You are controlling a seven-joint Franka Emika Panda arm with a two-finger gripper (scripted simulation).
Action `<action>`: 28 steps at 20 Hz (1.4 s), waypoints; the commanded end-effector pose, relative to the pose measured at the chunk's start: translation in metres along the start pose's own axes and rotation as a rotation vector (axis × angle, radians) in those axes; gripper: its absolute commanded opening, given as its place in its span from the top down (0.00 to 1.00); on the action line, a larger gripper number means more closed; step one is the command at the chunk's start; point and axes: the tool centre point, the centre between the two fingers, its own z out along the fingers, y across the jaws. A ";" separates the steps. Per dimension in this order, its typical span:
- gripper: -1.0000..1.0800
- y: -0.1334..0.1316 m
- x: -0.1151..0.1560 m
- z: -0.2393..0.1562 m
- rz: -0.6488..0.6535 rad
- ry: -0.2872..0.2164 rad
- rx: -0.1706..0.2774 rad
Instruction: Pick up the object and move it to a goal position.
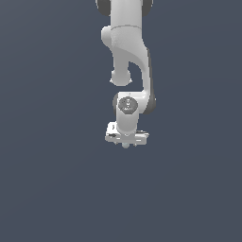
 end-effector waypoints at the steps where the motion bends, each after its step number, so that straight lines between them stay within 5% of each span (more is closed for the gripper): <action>1: 0.04 0.000 0.001 0.003 0.000 0.002 0.000; 2: 0.04 0.000 0.001 0.004 0.000 0.002 0.000; 3: 1.00 0.000 0.001 0.004 0.000 0.002 0.000; 18: 1.00 0.004 0.001 -0.003 0.000 0.002 0.000; 28: 1.00 0.039 -0.003 -0.054 0.000 0.002 0.001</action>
